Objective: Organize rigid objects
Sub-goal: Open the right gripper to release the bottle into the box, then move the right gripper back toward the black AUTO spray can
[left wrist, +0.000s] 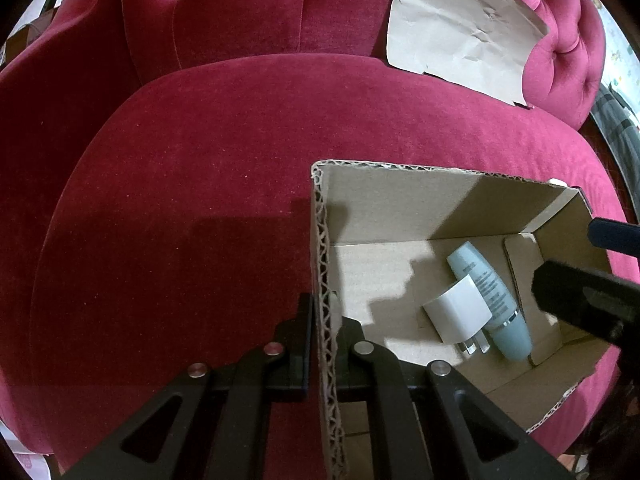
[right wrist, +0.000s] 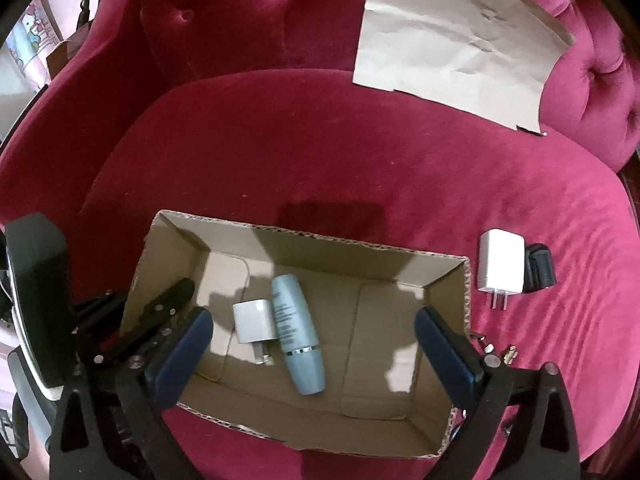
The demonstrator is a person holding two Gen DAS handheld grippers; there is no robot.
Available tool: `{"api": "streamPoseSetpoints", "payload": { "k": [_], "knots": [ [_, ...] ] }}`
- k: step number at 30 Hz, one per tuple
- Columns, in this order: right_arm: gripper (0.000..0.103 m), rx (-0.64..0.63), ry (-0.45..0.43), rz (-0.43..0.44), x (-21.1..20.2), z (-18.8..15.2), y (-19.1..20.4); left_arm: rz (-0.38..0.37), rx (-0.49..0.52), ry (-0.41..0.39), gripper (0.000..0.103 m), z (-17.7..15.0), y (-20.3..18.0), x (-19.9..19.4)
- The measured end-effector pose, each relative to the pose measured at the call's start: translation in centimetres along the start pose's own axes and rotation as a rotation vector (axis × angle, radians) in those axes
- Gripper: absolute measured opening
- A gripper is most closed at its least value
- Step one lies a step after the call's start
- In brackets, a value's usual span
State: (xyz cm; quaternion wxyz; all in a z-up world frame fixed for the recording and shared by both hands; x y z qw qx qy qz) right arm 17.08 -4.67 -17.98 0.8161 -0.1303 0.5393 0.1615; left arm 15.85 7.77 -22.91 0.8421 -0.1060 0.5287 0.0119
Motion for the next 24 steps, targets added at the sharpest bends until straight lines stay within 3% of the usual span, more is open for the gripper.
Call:
{"api": "streamPoseSetpoints", "payload": {
  "k": [9, 24],
  "knots": [
    [0.103, 0.017, -0.013, -0.023, -1.8, -0.4, -1.4, 0.000, 0.001, 0.000, 0.006, 0.0, 0.0, 0.0],
    [0.103, 0.084, -0.004, -0.104, -5.4, -2.7, -7.1, -0.001, 0.001, 0.000, 0.006, 0.0, 0.0, 0.0]
  ]
}}
Point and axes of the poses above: each gripper's, at about its wrist camera, not at the fingertips, and x roughly the way its jaws point, y to its left, z to its top, the point moved 5 cm from there along x, roughly the way its jaws point, and after that the axes turned 15 degrees about -x, right-handed, at the moved point
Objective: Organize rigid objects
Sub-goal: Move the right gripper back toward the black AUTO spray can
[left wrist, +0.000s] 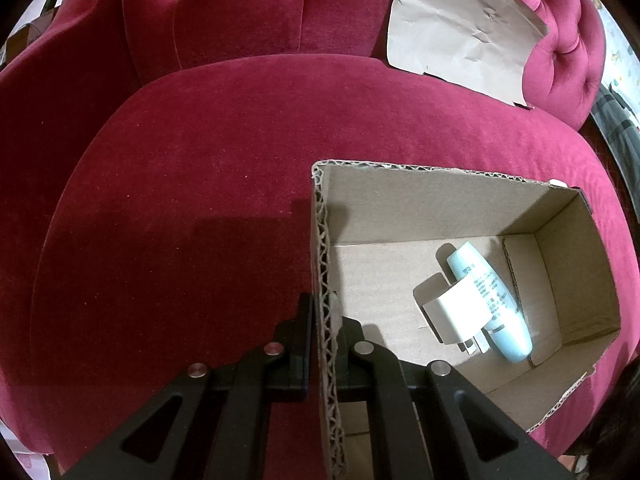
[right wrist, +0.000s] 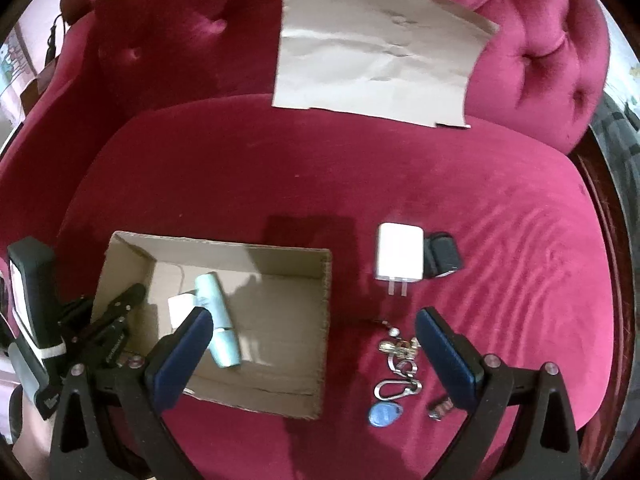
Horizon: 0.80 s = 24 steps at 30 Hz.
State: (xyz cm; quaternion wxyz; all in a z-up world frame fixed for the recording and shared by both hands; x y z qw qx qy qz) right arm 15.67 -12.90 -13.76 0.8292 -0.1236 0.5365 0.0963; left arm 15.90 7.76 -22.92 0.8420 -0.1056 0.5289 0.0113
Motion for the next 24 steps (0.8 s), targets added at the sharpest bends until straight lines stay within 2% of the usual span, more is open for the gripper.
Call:
{"api": "streamPoseSetpoints", "payload": {
  "k": [13, 24],
  "knots": [
    [0.103, 0.095, 0.015, -0.080, -1.8, -2.6, -5.9, 0.000, 0.001, 0.000, 0.006, 0.1, 0.0, 0.0],
    [0.103, 0.243, 0.075, -0.139, -0.1, -6.7, -10.9, -0.001, 0.000, 0.000, 0.005, 0.1, 0.0, 0.0]
  ]
}}
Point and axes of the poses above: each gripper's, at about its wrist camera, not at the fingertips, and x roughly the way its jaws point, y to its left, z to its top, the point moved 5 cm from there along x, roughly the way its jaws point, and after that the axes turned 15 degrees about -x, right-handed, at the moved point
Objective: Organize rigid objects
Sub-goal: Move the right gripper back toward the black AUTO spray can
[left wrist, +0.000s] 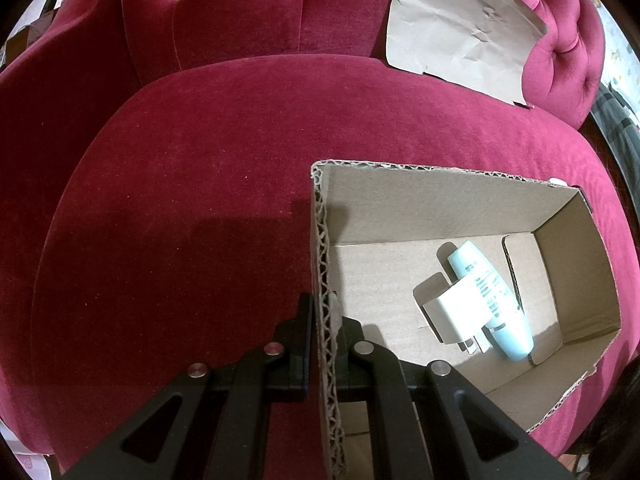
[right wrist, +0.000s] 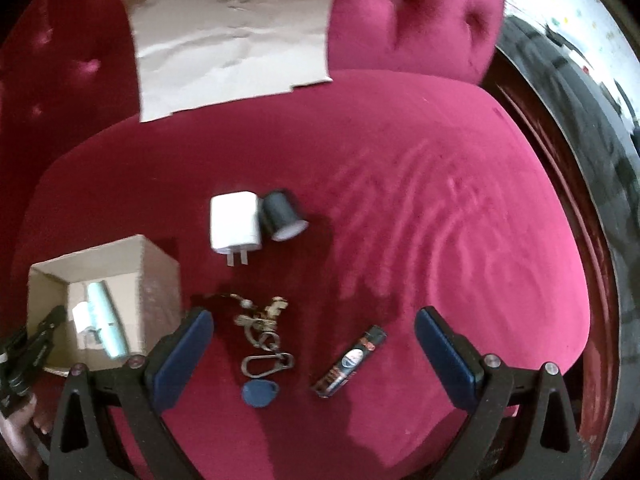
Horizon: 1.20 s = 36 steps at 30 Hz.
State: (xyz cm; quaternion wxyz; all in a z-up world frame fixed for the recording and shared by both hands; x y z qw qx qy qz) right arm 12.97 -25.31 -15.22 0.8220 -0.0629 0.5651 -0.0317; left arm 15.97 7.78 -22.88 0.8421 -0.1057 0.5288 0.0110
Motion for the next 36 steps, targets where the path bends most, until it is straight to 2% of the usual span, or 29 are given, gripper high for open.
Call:
{"api": "streamPoseSetpoints", "payload": {
  "k": [4, 18, 31, 36],
  "knots": [
    [0.103, 0.027, 0.025, -0.028, 1.4, -1.2, -1.0, 0.001, 0.001, 0.000, 0.005, 0.0, 0.0, 0.0],
    [0.103, 0.130, 0.154, -0.008, 6.8, -5.1, -2.1, 0.003, 0.004, -0.004, 0.005, -0.1, -0.1, -0.1],
    [0.103, 0.209, 0.194, 0.030, 9.8, -6.9, -3.3, 0.008, 0.009, -0.009, 0.006, -0.4, -0.1, -0.1],
    [0.103, 0.196, 0.190, 0.015, 10.2, -6.9, -3.2, 0.008, 0.010, -0.010, 0.006, -0.4, -0.1, -0.1]
  ]
}}
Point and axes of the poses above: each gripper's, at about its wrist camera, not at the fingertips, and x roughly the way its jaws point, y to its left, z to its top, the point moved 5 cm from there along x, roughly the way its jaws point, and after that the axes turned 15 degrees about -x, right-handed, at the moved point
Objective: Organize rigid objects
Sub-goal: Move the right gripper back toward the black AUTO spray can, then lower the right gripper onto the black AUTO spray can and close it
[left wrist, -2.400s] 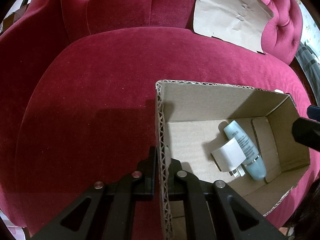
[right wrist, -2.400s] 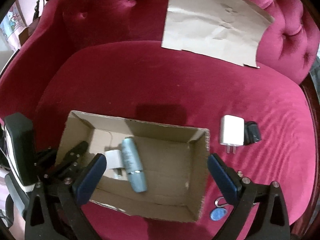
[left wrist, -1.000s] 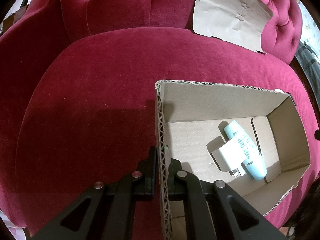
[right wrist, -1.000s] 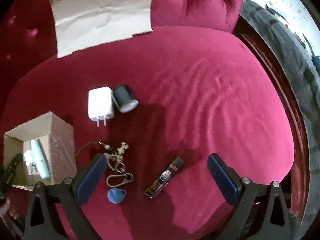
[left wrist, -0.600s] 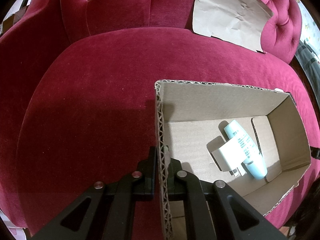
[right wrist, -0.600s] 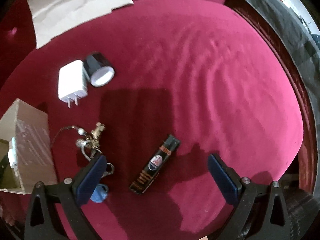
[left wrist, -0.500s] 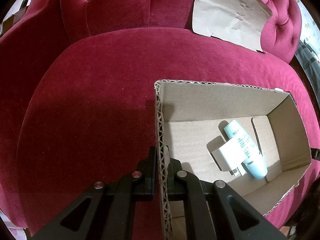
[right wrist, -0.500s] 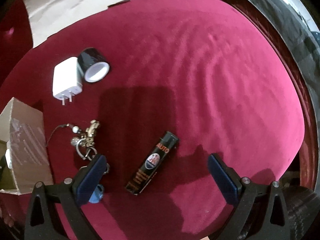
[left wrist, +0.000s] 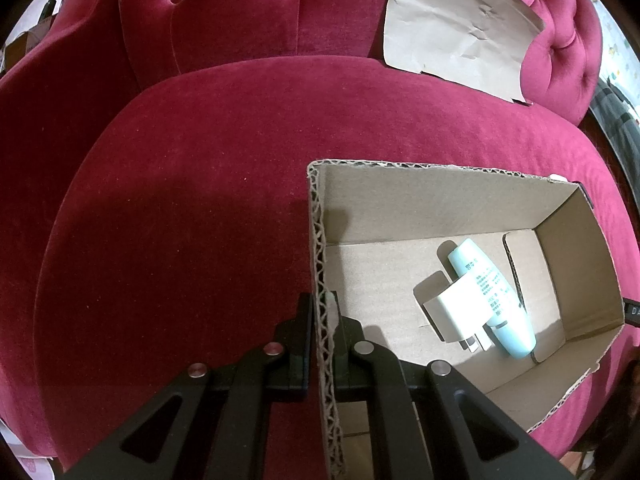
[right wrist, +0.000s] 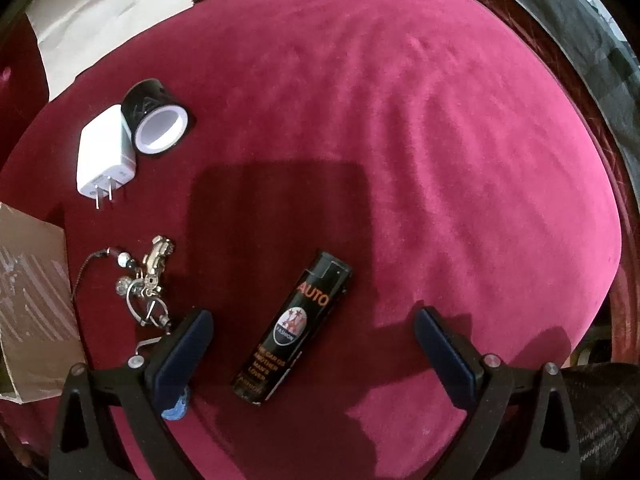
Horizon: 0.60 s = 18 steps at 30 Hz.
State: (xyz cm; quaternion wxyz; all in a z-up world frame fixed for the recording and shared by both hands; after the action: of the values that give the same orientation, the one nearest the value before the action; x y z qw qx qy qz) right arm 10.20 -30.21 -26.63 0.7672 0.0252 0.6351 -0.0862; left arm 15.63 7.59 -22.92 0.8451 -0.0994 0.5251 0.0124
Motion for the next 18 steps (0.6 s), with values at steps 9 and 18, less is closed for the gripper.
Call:
{"api": "streamPoseSetpoints", "payload": {
  "k": [9, 18],
  "knots": [
    [0.103, -0.002, -0.028, -0.017, -0.2, -0.3, 0.1, 0.000, 0.000, 0.000, 0.006, 0.0, 0.0, 0.0],
    [0.057, -0.016, -0.037, -0.016, -1.4, -0.5, 0.6, -0.001, -0.001, 0.000, 0.006, 0.0, 0.0, 0.0]
  ]
}}
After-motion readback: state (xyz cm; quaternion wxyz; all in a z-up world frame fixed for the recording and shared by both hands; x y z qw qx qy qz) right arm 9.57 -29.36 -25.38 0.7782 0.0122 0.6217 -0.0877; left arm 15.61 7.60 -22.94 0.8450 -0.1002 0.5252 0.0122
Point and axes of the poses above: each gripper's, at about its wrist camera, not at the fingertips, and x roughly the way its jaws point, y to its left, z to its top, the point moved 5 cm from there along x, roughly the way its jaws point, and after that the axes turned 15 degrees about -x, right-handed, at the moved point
